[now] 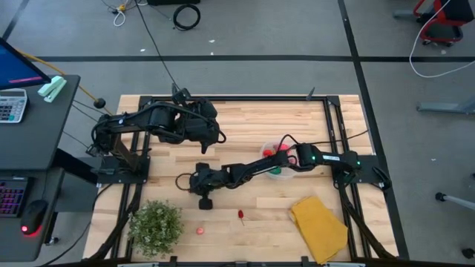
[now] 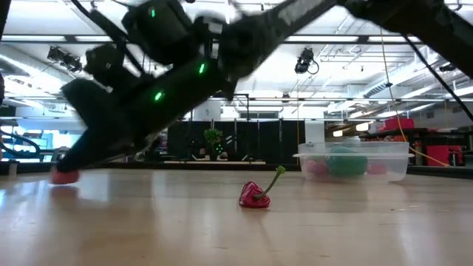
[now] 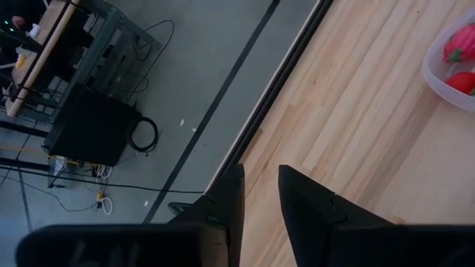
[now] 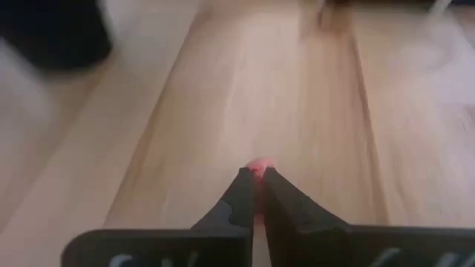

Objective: Pick and placing Produce into tupperware
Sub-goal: Put the pink peach into the transparent container

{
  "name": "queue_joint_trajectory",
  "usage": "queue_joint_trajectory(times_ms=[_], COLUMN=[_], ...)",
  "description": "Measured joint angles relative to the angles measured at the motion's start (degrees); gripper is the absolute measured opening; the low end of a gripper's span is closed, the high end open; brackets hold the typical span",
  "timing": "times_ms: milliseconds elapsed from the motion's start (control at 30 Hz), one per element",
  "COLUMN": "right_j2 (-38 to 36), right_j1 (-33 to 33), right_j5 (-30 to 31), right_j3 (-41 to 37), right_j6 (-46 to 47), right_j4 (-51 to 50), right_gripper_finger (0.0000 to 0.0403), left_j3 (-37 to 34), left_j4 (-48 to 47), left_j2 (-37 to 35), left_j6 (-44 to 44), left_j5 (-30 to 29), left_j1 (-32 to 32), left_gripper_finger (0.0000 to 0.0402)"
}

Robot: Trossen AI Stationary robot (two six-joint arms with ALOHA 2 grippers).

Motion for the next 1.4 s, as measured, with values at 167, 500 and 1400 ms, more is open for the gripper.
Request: queue_joint_trajectory(times_ms=[167,500,1400], right_j2=[-9.89,-38.49,-87.16], right_j1=[1.43,6.34,10.33], right_j5=[8.18,19.05,28.26], right_j3=[-0.06,-16.25,-84.29], right_j6=[-5.25,5.69,33.79], right_j4=[-28.02,-66.88,-25.32], right_gripper_finger=[0.0020,0.0022,0.0025], left_j3=[0.00,0.00,0.00], left_j4=[-0.01,-0.01,0.19], left_j2=[0.00,0.00,0.12], left_j6=[-1.95,-6.30,-16.43], left_j5=[0.01,2.12,6.04], left_j1=[0.00,-0.11,-0.09], left_gripper_finger=[0.0084,0.0091,0.0083])
